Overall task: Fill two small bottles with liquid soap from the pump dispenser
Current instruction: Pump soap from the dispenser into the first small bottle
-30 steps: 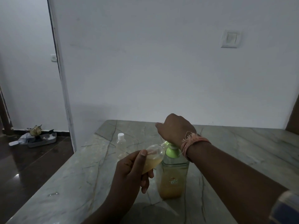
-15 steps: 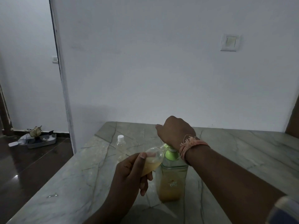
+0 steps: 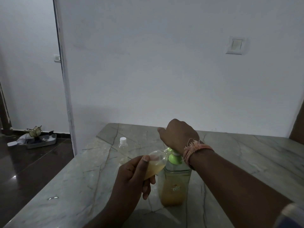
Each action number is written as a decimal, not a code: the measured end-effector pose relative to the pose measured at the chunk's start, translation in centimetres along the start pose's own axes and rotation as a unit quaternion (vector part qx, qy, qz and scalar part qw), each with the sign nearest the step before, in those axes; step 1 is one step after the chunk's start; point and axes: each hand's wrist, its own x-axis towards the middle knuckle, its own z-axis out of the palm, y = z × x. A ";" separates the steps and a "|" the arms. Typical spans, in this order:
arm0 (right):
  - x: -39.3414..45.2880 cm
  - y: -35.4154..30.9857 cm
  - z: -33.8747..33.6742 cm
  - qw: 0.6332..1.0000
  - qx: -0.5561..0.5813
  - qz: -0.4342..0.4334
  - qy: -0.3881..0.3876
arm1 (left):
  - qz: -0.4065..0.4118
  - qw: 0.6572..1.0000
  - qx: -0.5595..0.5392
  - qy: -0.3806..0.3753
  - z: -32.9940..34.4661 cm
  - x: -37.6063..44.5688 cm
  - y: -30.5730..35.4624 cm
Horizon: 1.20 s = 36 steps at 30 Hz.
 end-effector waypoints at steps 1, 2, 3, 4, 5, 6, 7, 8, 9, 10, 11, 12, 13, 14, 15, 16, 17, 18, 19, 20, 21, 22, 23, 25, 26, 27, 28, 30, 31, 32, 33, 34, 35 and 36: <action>0.0 -0.1 -0.1 1.000 -0.005 -0.002 0.000 | 0.001 1.000 0.001 -0.001 0.0 0.0 0.0; 0.0 -0.4 -0.3 1.000 -0.013 -0.008 0.004 | 0.004 1.000 0.000 -0.002 0.0 0.1 0.1; 0.1 -0.6 -0.4 1.000 -0.024 -0.016 0.012 | 0.007 1.000 -0.001 -0.002 0.0 0.1 0.1; 0.1 -0.7 -0.4 0.999 -0.031 -0.024 0.024 | 0.007 1.000 -0.003 -0.001 0.0 0.1 0.1; 0.2 -0.7 -0.3 0.998 -0.030 -0.031 0.037 | 0.006 1.000 -0.006 0.000 0.0 0.1 0.1; 0.3 -0.6 -0.1 0.998 -0.020 -0.031 0.042 | 0.005 1.000 -0.007 0.000 -0.1 0.2 0.1; 0.3 -0.4 0.1 0.999 -0.006 -0.025 0.039 | 0.004 1.000 -0.006 0.000 -0.1 0.2 0.0; 0.3 -0.2 0.3 0.999 0.005 -0.014 0.030 | 0.004 1.000 -0.004 0.000 -0.1 0.2 -0.1; 0.3 0.0 0.5 1.000 0.007 -0.006 0.021 | 0.005 1.000 -0.004 0.001 -0.1 0.2 -0.1; 0.3 0.2 0.5 1.000 0.002 -0.002 0.015 | 0.004 1.000 -0.005 0.001 0.0 0.1 -0.1; 0.4 0.3 0.5 1.000 -0.005 0.000 0.011 | 0.003 1.000 -0.006 0.001 0.0 0.2 -0.1; 0.3 0.1 0.4 1.000 -0.011 0.001 0.009 | 0.002 1.000 -0.005 0.001 0.0 0.2 0.0; 0.3 0.0 0.3 1.000 -0.014 0.001 0.006 | 0.001 1.000 -0.004 0.002 0.0 0.2 0.0; 0.3 -0.2 0.2 1.000 -0.014 -0.002 0.004 | 0.000 1.000 -0.003 0.001 0.0 0.1 0.1; 0.3 -0.3 0.0 1.000 -0.016 -0.008 0.005 | 0.000 1.000 -0.003 -0.001 0.0 0.1 0.2; 0.3 -0.4 -0.1 1.000 -0.021 -0.015 0.008 | 0.000 1.000 -0.003 -0.001 0.0 0.1 0.2; 0.2 -0.5 -0.1 0.999 -0.025 -0.021 0.017 | 0.000 1.000 -0.005 0.000 0.0 0.1 0.2; 0.2 -0.5 -0.1 0.999 -0.025 -0.026 0.028 | 0.001 1.000 -0.007 0.001 0.0 0.1 0.1; 0.3 -0.5 0.0 0.999 -0.019 -0.025 0.035 | 0.001 1.000 -0.007 0.001 -0.1 0.2 0.1; 0.3 -0.4 0.1 0.999 -0.011 -0.019 0.034 | 0.002 1.000 -0.006 0.002 -0.1 0.2 0.0; 0.3 -0.3 0.2 1.000 -0.004 -0.011 0.028 | 0.002 1.000 -0.004 0.005 -0.1 0.2 -0.1; 0.3 -0.1 0.4 1.000 0.000 -0.003 0.020 | 0.002 1.000 -0.001 0.006 -0.1 0.2 -0.1; 0.2 0.1 0.5 1.000 0.002 0.002 0.015 | 0.001 1.000 0.002 0.005 -0.1 0.1 -0.1; 0.2 0.2 0.5 1.000 0.004 0.002 0.011 | 0.001 1.000 0.004 0.001 -0.1 0.0 0.0; 0.1 0.2 0.4 1.000 0.002 0.000 0.011 | 0.001 1.000 0.003 0.001 -0.1 0.0 0.1; 0.1 0.0 0.3 1.000 -0.005 -0.002 0.010 | 0.000 1.000 0.003 0.001 0.0 -0.1 0.2; 0.0 -0.2 0.1 1.000 -0.015 -0.006 0.012 | -0.002 1.000 0.003 0.001 0.0 -0.1 0.4; 0.0 -0.7 -0.2 0.998 -0.040 -0.028 0.030 | 0.001 1.000 0.006 0.001 0.0 -0.2 0.5; 0.0 -0.8 -0.3 0.997 -0.045 -0.039 0.045 | 0.003 1.000 0.007 0.001 0.0 -0.2 0.6; 0.1 -0.8 -0.3 0.997 -0.043 -0.043 0.055 | 0.003 1.000 0.008 0.000 0.0 -0.2 0.6; 0.1 -0.7 -0.2 0.997 -0.034 -0.039 0.056 | 0.001 1.000 0.009 -0.002 0.0 -0.1 0.6; 0.2 -0.5 -0.1 0.998 -0.024 -0.031 0.048 | -0.001 1.000 0.011 -0.004 0.0 0.0 0.5; 0.2 -0.3 0.1 0.999 -0.019 -0.024 0.035 | -0.004 1.000 0.014 -0.005 0.0 0.0 0.3; 0.3 -0.2 0.3 0.999 -0.019 -0.019 0.023 | -0.007 1.000 0.014 -0.007 0.0 -0.1 0.3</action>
